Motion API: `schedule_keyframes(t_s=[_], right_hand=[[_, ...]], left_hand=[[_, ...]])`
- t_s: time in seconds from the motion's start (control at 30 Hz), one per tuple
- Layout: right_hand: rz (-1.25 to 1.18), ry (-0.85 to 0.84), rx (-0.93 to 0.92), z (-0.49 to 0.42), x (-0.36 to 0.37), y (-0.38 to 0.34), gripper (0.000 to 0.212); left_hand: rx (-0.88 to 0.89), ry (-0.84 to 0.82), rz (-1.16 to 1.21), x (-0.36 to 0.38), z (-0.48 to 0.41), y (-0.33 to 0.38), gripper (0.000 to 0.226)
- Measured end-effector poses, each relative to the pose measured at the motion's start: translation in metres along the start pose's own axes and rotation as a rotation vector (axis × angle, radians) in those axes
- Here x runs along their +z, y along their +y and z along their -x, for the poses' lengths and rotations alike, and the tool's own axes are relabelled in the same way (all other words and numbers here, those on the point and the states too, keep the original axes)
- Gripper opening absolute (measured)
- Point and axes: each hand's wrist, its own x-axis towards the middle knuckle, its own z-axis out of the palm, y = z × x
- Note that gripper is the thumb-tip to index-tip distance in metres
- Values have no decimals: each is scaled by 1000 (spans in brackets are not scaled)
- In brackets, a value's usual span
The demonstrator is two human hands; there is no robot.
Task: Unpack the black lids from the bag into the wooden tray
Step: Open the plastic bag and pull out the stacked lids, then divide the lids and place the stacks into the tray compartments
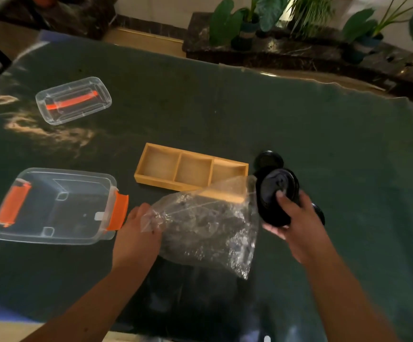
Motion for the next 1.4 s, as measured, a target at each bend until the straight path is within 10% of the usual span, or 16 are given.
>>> schedule_keyframes(t_s=[0.17,0.4,0.63,0.83,0.97,1.1,1.4], right_hand=[[460,277,-360,8,21,-54,65],[727,190,-437,17,53,-64,65],[991,50,-454,45,121,1,72],[845,-34,-456,55,143,16,94],[662,-142,-349,50,137,15,110],[366,-191,-232,38,113,9,65],[269,-354,-93,44,98,16,63]], left_hand=[[268,-10,-231,-5,3,21,29],[211,-93,-123,-7,1,26,18],[275,45,74,-12,2,56,60],[-111,-214,458,-15,-18,76,124],[-236,-384,780,-19,-25,64,93],[-200,-471,886,-21,-24,60,63],[-286,-511,804,-45,-2,86,71]])
